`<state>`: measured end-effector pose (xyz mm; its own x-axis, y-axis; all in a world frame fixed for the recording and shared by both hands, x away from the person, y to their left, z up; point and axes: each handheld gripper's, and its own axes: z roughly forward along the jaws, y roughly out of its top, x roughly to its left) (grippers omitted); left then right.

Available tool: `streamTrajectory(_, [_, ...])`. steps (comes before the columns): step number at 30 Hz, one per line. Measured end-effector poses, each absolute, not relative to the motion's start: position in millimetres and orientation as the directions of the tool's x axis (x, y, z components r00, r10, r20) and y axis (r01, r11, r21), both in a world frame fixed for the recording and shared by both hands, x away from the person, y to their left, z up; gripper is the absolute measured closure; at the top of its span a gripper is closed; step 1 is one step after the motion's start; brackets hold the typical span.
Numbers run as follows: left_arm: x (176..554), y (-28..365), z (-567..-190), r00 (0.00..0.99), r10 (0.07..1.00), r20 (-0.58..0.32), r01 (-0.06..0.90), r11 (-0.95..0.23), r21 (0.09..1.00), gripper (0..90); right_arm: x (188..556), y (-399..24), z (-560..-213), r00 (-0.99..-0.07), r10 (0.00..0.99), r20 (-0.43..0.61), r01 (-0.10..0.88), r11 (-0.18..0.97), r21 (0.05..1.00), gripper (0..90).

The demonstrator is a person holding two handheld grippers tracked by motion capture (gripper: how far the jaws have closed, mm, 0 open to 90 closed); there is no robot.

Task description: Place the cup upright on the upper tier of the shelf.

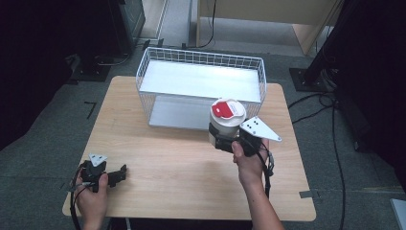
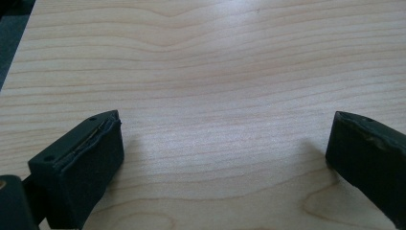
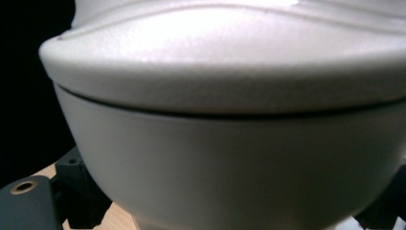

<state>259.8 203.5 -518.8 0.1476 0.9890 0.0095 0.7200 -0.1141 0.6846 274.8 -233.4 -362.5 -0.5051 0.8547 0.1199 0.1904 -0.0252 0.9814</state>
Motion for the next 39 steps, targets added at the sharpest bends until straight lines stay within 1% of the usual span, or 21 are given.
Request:
streamTrajectory(9, [260,203,-519,0.147,0.989,0.009,0.720,-0.114,0.685,0.0,302,-232,-335,-0.488,0.866,0.111,0.157,-0.038,0.987,9.0])
streamTrajectory(14, [260,203,-519,0.147,0.989,0.009,0.720,-0.113,0.685,0.0,312,-230,-326,-0.481,0.870,0.111,0.152,-0.042,0.988,9.0])
streamTrajectory(16, [260,203,-519,0.148,0.989,0.009,0.720,-0.114,0.685,0.0,321,-227,-321,-0.476,0.873,0.102,0.146,-0.036,0.989,9.1])
streamTrajectory(24, [260,203,-519,0.155,0.988,0.010,0.720,-0.119,0.684,0.0,342,-217,-313,-0.465,0.880,0.096,0.144,-0.031,0.989,9.1])
streamTrajectory(28, [260,203,-519,0.155,0.988,0.010,0.718,-0.120,0.685,0.0,355,-211,-311,-0.476,0.877,0.072,0.131,-0.010,0.991,9.1])
streamTrajectory(39, [260,203,-519,0.158,0.987,0.010,0.718,-0.122,0.685,0.0,382,-200,-307,-0.464,0.882,0.083,0.145,-0.017,0.989,9.2])
